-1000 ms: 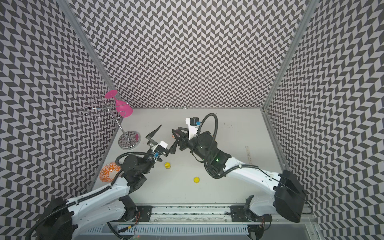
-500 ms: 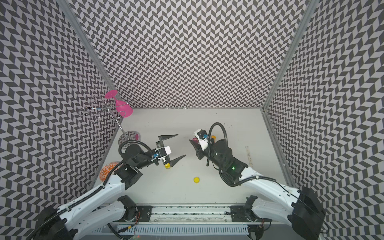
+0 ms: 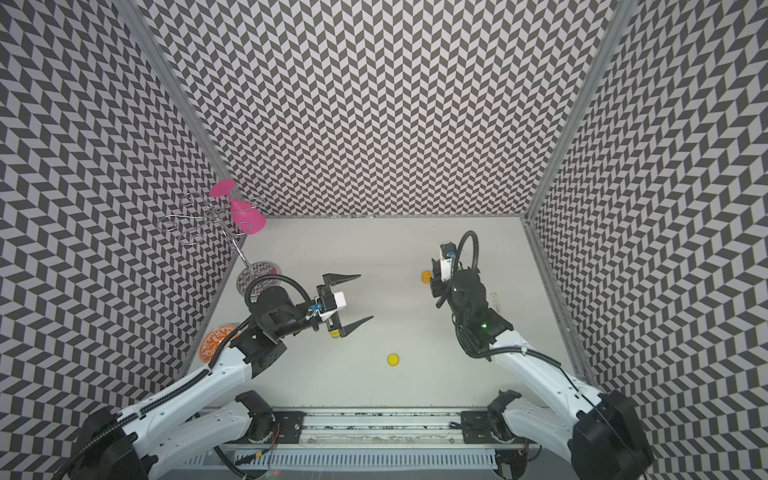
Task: Close the paint jar lid
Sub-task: Place the paint jar at the center of the board.
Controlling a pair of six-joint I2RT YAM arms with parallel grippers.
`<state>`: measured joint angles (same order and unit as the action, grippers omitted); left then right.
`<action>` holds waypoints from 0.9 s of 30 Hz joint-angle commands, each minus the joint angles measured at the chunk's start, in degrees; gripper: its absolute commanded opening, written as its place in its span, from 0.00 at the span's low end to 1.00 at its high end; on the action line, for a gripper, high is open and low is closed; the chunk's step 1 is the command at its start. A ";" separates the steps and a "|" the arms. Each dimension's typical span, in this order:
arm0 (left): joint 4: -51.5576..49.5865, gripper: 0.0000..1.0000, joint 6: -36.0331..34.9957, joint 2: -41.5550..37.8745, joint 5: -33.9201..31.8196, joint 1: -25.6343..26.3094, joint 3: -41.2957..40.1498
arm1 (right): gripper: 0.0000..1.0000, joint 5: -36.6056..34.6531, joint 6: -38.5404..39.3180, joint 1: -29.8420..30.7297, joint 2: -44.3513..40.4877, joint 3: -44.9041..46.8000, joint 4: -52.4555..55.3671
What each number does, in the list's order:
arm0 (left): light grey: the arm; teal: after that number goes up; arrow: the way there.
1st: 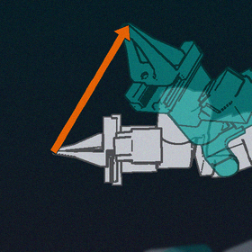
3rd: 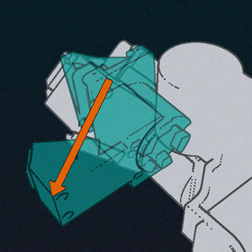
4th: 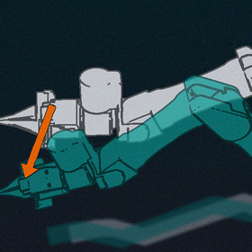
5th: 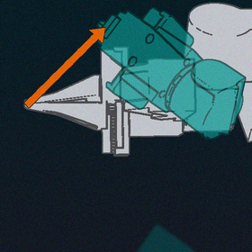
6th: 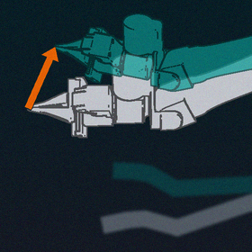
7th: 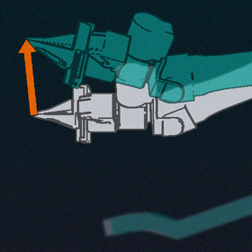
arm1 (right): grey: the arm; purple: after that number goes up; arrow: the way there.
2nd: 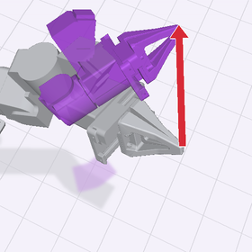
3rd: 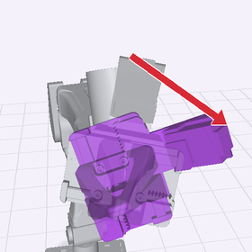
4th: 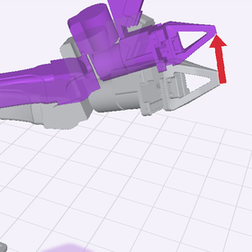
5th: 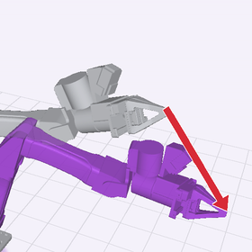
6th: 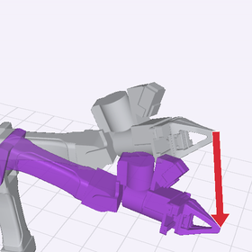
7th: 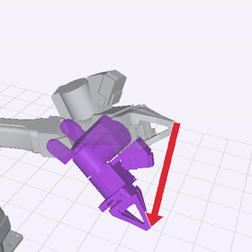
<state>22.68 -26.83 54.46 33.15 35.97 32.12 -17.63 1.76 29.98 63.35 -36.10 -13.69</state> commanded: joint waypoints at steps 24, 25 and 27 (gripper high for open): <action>-1.85 1.00 1.43 4.17 -4.14 0.33 2.07 | 0.00 3.75 -18.77 -10.38 30.56 -9.21 -5.04; -1.77 1.00 1.43 4.09 -4.10 0.42 2.05 | 0.00 3.54 -19.95 -10.38 30.39 -7.57 -7.00; -1.67 1.00 1.52 3.99 -4.13 0.59 1.98 | 0.00 2.63 -21.42 -10.39 30.15 -4.69 -10.91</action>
<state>21.19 -25.58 59.13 29.17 36.29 32.62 -14.00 -15.31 19.94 92.97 -43.66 -19.88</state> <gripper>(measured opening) 0.997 0.331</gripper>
